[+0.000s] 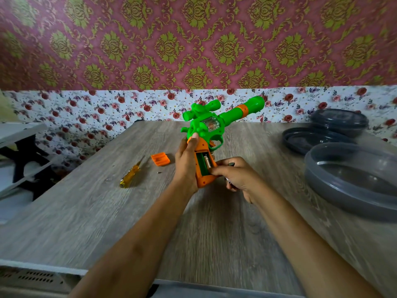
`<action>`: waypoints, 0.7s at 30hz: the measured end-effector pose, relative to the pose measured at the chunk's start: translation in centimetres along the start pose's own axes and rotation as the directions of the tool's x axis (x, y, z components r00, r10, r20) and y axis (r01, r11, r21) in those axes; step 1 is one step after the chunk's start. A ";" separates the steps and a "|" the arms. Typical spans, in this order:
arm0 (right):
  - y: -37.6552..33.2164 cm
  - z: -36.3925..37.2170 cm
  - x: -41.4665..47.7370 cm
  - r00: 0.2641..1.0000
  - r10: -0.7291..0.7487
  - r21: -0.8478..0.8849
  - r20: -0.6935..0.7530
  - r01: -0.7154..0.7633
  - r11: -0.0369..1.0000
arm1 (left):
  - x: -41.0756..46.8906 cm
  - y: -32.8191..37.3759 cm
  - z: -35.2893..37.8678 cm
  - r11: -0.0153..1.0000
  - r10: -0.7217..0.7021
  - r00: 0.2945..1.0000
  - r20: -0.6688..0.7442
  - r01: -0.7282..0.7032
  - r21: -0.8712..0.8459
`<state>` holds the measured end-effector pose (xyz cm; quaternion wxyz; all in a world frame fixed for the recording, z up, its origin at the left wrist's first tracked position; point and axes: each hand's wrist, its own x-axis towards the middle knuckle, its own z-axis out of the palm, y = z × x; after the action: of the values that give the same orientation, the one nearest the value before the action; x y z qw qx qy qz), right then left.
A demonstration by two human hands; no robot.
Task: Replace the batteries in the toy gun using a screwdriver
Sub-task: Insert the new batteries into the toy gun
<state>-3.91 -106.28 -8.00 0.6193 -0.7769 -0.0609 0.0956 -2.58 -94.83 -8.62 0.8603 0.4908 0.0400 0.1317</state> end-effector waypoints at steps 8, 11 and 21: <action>0.2 0.6 0.1 0.995 0.076 -0.014 -0.070 -0.077 0.997 | -0.4 -0.3 0.2 0.998 0.052 0.999 0.010 -0.053 0.029; 0.5 0.9 0.4 0.993 0.078 -0.006 -0.090 -0.079 0.997 | -0.3 -0.3 0.1 0.997 0.070 0.998 0.005 -0.070 0.023; 1.1 1.4 1.5 0.984 0.060 -0.085 -0.165 -0.075 0.994 | -0.6 -0.5 0.1 1.000 -0.007 0.998 -0.069 0.008 0.020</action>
<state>-2.76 -104.85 -9.45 0.5825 -0.8112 0.0118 0.0499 -2.99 -95.33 -9.03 0.8540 0.4945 0.0726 0.1449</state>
